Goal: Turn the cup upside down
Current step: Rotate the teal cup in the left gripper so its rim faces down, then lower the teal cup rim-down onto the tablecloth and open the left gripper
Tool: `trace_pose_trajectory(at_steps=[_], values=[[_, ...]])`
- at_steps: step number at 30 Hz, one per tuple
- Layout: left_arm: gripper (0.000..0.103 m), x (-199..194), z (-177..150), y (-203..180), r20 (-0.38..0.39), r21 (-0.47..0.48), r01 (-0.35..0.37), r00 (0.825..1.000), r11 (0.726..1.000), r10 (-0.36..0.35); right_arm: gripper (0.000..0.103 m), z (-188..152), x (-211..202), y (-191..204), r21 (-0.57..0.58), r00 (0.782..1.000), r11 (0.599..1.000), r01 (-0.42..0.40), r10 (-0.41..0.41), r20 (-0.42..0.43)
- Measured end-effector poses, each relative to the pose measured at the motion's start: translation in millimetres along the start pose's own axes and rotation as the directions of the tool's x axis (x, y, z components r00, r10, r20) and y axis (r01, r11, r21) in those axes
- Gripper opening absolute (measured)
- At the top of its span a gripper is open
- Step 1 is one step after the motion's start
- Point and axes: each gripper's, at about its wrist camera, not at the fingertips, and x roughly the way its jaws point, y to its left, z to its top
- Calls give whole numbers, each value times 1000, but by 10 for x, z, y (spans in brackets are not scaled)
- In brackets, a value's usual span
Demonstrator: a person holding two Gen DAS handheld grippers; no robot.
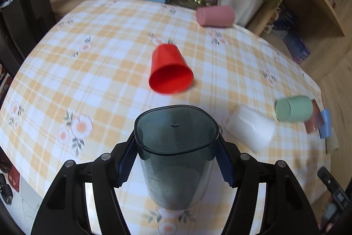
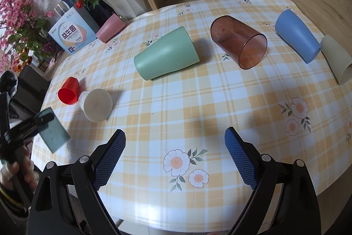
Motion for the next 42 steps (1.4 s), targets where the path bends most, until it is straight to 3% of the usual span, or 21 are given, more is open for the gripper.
trace_pose_trajectory(at_steps=[8, 17, 31, 39, 42], values=[[63, 13, -117, -46, 51, 44, -38, 998, 998, 36, 88, -3, 12, 5, 7, 1000, 1000, -3, 4, -10], [63, -41, -202, -34, 25, 15, -25, 999, 1000, 24, 88, -10, 1, -15, 20, 1000, 1000, -13, 14, -14], [64, 5, -369, -255, -20, 80, -29, 999, 996, 31, 88, -7, -80, -48, 24, 1000, 1000, -3, 3, -5], [68, 63, -417, -298, -58, 104, -34, 998, 994, 40, 88, -9, -159, -35, 18, 1000, 1000, 1, -1, 3], [82, 88, -430, -262, -96, 78, 4, 995, 997, 3, 88, -8, -185, -36, 18, 1000, 1000, 2, -2, 7]])
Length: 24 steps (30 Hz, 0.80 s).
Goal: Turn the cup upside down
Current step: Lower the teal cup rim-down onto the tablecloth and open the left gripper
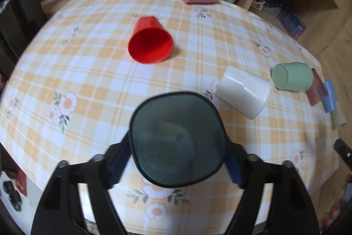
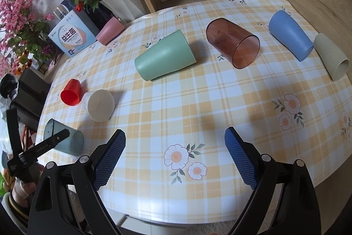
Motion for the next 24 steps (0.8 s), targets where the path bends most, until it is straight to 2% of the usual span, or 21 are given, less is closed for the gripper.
trace_pose_trajectory(at_steps=[3, 5, 13, 17, 20, 24], values=[[91, -4, -16, -14, -13, 6, 4, 1000, 1000, -4, 88, -2, -33, 8, 1, 1000, 1000, 3, -3, 3], [93, -17, -26, -42, -19, 20, 0, 1000, 1000, 0, 88, -4, -52, 9, 2, 1000, 1000, 1, -1, 4], [97, -145, -7, -94, -3, 53, -13, 1000, 999, 13, 88, 20, -196, 91, -16, 1000, 1000, 5, -4, 27], [97, -331, 33, -121, 45, 64, -40, 998, 997, 37, 88, 45, -329, 138, -24, 999, 1000, 3, -2, 53], [97, -498, 46, -143, 79, 70, -33, 996, 997, 28, 88, 68, -477, 186, -32, 997, 999, 3, 0, 77], [97, -932, 55, -224, 203, 107, -39, 979, 994, 16, 88, 112, -801, 301, -64, 991, 998, -24, 32, 132]])
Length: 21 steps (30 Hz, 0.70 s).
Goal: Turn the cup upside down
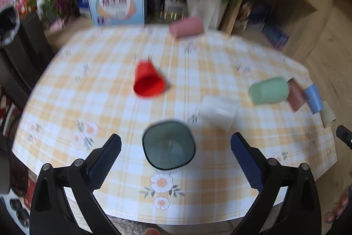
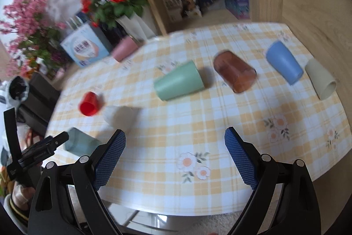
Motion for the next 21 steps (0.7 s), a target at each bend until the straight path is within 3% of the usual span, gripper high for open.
trace_pose_trajectory(at_steps=[4, 10, 13, 17, 21], values=[[97, -566, 175, -84, 144, 53, -5, 990, 999, -3, 88, 129, -448, 214, -81, 993, 995, 60, -51, 106], [97, -1438, 403, -225, 332, 96, 24, 942, 995, -55, 88, 317, -1019, 457, -115, 964, 985, 128, -96, 249], [97, -1705, 422, -293, 376, 108, 38, 923, 993, -77, 88, 382, -1262, 568, -127, 946, 979, 163, -118, 302], [97, -2008, 373, -398, 424, 128, 21, 902, 992, -73, 88, 397, -1430, 679, -152, 944, 973, 173, -119, 309], [97, -2131, 294, -479, 417, 154, 65, 901, 986, -125, 88, 351, -1535, 775, -171, 942, 969, 179, -118, 314]])
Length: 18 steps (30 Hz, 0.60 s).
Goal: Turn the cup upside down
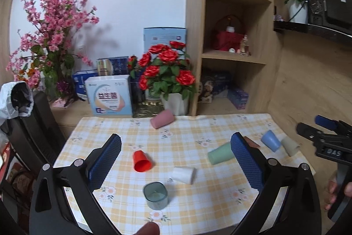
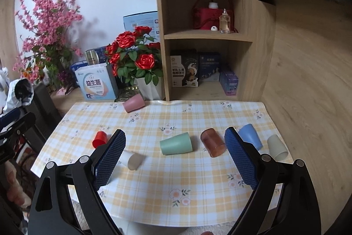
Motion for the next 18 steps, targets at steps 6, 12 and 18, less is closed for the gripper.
trace_pose_trajectory(at_steps=[6, 12, 18], values=[[97, -80, -63, -124, -6, 10, 17, 1000, 1000, -17, 88, -18, -69, 18, -2, 1000, 1000, 15, -15, -3], [97, -86, -74, -149, -5, 13, 12, 1000, 1000, -12, 88, -43, -80, 48, -11, 1000, 1000, 15, -15, -14], [97, -70, -73, -139, -14, 12, 12, 1000, 1000, -12, 88, -50, -101, 56, -10, 1000, 1000, 17, -17, -14]])
